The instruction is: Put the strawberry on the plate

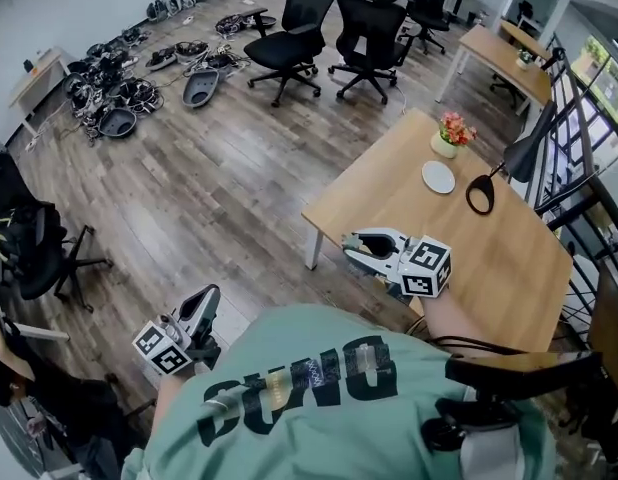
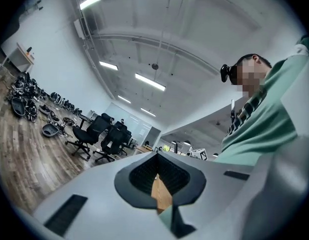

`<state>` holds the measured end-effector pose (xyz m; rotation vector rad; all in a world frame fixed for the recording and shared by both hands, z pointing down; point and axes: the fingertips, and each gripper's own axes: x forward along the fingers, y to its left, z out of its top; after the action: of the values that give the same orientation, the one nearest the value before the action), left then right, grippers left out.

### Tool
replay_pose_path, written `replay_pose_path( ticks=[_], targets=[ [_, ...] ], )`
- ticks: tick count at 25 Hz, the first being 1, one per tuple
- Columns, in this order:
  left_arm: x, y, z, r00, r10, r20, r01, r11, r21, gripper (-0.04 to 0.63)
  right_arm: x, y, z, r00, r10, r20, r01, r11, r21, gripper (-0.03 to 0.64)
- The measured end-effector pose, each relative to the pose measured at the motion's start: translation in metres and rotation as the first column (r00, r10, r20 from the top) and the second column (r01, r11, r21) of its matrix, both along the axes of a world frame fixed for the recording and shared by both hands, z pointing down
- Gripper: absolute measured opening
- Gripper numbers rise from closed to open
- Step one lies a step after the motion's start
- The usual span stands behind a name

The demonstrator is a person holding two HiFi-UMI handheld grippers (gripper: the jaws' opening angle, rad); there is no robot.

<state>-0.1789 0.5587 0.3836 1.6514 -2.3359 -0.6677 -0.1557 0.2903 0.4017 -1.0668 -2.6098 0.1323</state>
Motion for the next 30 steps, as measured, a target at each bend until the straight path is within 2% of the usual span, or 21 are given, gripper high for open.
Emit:
replay_pose_path(
  ticks=[6,11,15,17,25,28,30],
  targets=[
    [-0.035,-0.058,-0.004,0.998,0.052,0.026,-0.051,0.998,-0.046,-0.008,-0.024,-0.052,0.005,0.999,0.031,0.032,-0.031,0.999,-0.014,0.133],
    [-0.06,-0.141,-0.024,0.995,0.088,0.035,-0.086,0.995,-0.058,-0.008,-0.054,-0.132,-0.007,0.995,0.076,0.068,-0.073,0.996,-0.049,0.133],
    [-0.08,-0.192,-0.024,0.994,0.112,0.011,-0.11,0.989,-0.095,-0.008,-0.063,-0.184,-0.001,0.991,0.11,0.071,-0.105,0.992,-0.077,0.133],
    [-0.089,-0.222,-0.025,0.989,0.15,0.004,-0.149,0.982,-0.115,-0.008,-0.063,-0.21,0.004,0.986,0.149,0.07,-0.142,0.985,-0.098,0.133],
    [-0.144,-0.308,-0.026,0.944,0.327,-0.037,-0.329,0.933,-0.145,-0.008,-0.062,-0.286,0.035,0.929,0.37,-0.012,-0.367,0.916,-0.164,0.133],
    [-0.159,-0.339,-0.01,0.909,0.412,-0.068,-0.417,0.9,-0.126,-0.008,-0.052,-0.307,0.047,0.886,0.462,-0.038,-0.462,0.872,-0.161,0.133],
    [-0.169,-0.361,-0.001,0.869,0.49,-0.073,-0.495,0.862,-0.107,-0.008,-0.048,-0.315,0.051,0.851,0.523,-0.042,-0.524,0.84,-0.141,0.133]
  ],
)
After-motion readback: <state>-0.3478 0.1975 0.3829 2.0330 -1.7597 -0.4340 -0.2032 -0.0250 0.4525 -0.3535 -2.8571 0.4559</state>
